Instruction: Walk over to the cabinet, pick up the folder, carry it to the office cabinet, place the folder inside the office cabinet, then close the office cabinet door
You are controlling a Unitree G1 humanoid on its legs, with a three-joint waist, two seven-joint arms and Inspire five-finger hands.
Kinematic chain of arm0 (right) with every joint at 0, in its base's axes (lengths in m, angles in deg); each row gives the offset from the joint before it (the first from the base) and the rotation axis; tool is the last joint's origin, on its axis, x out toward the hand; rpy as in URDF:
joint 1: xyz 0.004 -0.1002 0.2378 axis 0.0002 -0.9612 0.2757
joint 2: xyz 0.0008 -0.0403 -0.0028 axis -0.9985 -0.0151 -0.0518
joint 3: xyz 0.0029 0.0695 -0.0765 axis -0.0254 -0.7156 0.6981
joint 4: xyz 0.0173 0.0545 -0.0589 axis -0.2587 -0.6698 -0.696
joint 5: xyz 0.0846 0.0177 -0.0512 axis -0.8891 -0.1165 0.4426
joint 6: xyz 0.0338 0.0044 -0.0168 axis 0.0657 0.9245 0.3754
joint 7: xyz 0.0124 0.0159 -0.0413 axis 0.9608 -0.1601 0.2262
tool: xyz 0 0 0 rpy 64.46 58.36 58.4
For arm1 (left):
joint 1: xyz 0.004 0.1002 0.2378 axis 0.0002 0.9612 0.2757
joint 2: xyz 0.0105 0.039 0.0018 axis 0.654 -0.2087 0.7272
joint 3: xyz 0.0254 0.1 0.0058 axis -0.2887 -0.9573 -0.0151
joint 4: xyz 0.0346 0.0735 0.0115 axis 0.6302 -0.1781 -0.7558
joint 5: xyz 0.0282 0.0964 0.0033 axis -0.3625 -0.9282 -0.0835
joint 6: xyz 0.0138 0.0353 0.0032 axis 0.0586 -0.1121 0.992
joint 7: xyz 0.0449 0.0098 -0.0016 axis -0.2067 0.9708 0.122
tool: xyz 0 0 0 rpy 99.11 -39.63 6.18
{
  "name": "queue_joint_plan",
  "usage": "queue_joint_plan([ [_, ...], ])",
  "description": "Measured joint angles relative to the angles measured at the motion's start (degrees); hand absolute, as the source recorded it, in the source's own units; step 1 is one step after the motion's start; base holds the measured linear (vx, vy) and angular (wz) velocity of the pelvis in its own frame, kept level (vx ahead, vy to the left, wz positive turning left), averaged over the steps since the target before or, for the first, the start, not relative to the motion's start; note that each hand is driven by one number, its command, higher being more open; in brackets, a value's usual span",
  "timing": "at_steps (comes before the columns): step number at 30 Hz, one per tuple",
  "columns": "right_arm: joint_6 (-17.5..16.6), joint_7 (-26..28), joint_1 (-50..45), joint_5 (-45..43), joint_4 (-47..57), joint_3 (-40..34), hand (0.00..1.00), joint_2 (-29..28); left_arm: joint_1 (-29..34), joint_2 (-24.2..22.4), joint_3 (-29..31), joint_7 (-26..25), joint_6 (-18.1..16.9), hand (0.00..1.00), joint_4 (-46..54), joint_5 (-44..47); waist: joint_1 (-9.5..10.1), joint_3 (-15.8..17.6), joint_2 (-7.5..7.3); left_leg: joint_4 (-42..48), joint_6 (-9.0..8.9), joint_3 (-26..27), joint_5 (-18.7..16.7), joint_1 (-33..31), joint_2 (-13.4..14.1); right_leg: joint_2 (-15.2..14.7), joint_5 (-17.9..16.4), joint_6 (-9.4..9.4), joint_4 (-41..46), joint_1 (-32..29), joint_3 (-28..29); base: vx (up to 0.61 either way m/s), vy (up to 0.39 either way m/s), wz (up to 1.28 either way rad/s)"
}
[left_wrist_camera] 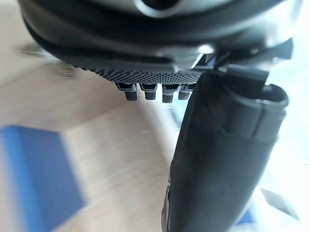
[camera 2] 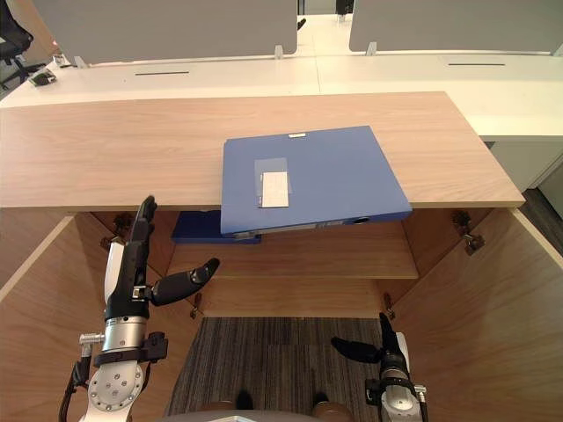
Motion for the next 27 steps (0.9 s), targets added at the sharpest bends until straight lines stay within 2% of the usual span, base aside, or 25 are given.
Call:
queue_joint_plan([
  [4,0.00,-0.29,-0.06,0.33,0.00,0.56,1.00,0.32,-1.95,2.09,-2.36,-1.33,-2.58,1.00,4.91,-1.26,-0.05,-0.55,0.07,-0.43,0.06,0.12,0.02,0.74,0.18,-0.05,0.18,0.22,-0.32,0.72,0.10,-0.03,-0.008,-0.01],
  [8,0.00,-0.36,0.07,0.43,-0.89,1.72,1.00,0.59,-4.13,4.82,-6.78,-1.34,-2.43,1.00,4.29,-3.17,-0.15,-1.80,0.05,-1.52,-0.12,0.84,0.26,1.55,0.14,0.04,0.62,0.24,-1.12,0.95,0.91,-0.01,0.001,-0.10],
  [12,0.05,-0.32,0.02,0.46,-2.01,2.45,1.00,0.68,-9.07,7.54,-12.54,-0.47,-2.13,1.00,0.98,-8.96,-0.26,-1.92,0.08,-2.79,0.02,1.89,0.76,2.73,0.04,0.09,0.95,0.25,-1.83,1.49,1.79,0.00,0.006,-0.13],
  [17,0.04,-0.07,0.14,0.44,-1.99,2.90,1.00,0.54,-17.79,8.51,-18.85,0.31,1.52,1.00,-7.54,-20.54,-2.00,-2.35,-0.01,-4.16,0.10,3.31,1.11,3.05,-0.13,0.10,1.19,0.40,-2.01,0.44,3.17,0.02,0.011,-0.14],
  [22,0.05,0.21,-0.14,0.39,-1.99,2.88,1.00,0.41,-20.50,8.02,-19.49,0.05,4.56,1.00,-9.78,-28.57,-2.80,-2.48,-0.08,-4.67,0.11,3.49,1.12,3.04,-0.54,0.09,1.20,0.42,-2.21,0.11,3.29,0.02,0.005,-0.03],
  [23,0.05,0.33,-0.12,0.36,-1.99,2.89,1.00,0.32,-21.09,8.04,-19.39,-0.34,5.09,0.00,-10.34,-30.56,-2.82,-2.60,-0.08,-5.11,0.17,3.49,1.29,3.05,-0.60,0.11,1.21,0.43,-2.21,-0.15,3.31,0.00,0.000,0.00],
  [27,0.05,0.75,-0.11,-0.04,-2.00,2.87,1.00,-0.09,-21.80,7.92,-18.36,-1.67,7.08,0.00,-12.87,-34.97,-3.03,-2.63,-0.11,-6.12,0.28,3.49,1.72,3.08,-0.75,0.10,1.22,0.45,-2.21,-0.62,3.27,0.00,0.000,0.00],
])
